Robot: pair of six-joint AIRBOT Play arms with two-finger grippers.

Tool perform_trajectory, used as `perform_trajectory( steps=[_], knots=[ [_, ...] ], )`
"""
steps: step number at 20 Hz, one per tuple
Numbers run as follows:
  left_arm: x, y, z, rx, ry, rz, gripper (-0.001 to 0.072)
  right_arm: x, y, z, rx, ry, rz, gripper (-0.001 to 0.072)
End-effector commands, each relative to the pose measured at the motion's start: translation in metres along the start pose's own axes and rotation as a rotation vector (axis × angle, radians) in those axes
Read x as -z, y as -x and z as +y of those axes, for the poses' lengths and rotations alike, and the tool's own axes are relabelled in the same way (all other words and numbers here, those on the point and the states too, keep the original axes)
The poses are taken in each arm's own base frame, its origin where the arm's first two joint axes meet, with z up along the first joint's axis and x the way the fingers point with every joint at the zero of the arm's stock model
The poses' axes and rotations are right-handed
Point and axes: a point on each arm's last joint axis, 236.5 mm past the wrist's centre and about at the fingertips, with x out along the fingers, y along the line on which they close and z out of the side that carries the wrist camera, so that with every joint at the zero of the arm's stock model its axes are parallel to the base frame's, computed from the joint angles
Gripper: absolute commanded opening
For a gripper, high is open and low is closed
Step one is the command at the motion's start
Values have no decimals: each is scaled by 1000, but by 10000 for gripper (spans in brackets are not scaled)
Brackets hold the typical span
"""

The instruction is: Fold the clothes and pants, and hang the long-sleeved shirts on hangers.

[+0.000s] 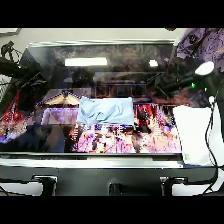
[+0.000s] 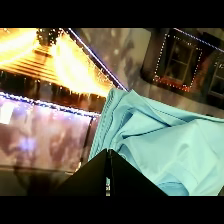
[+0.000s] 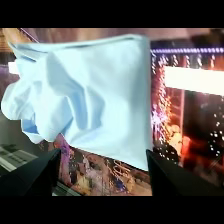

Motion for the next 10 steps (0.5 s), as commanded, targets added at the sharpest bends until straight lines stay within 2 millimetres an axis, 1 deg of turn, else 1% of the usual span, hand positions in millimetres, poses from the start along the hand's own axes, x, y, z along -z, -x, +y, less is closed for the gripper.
perform_trajectory(
  steps=[1, 3, 6, 8, 9, 10],
  knots=[
    [0, 0, 0, 0, 0, 0, 17, 24, -40, -36, -93, -86, 36, 612],
    [0, 0, 0, 0, 0, 0, 16, 37, -74, -43, -117, -105, 74, 610],
    [0, 0, 0, 0, 0, 0, 16, 48, -115, -44, -120, -94, 116, 610],
    [0, 0, 0, 0, 0, 1, 16, 52, -135, -45, -106, -93, 124, 607],
    [0, 0, 0, 0, 0, 0, 16, 52, -143, -46, -98, -95, 120, 579],
    [0, 0, 0, 0, -1, 0, 17, 51, -149, -45, -99, -101, 114, 573]
  ],
)
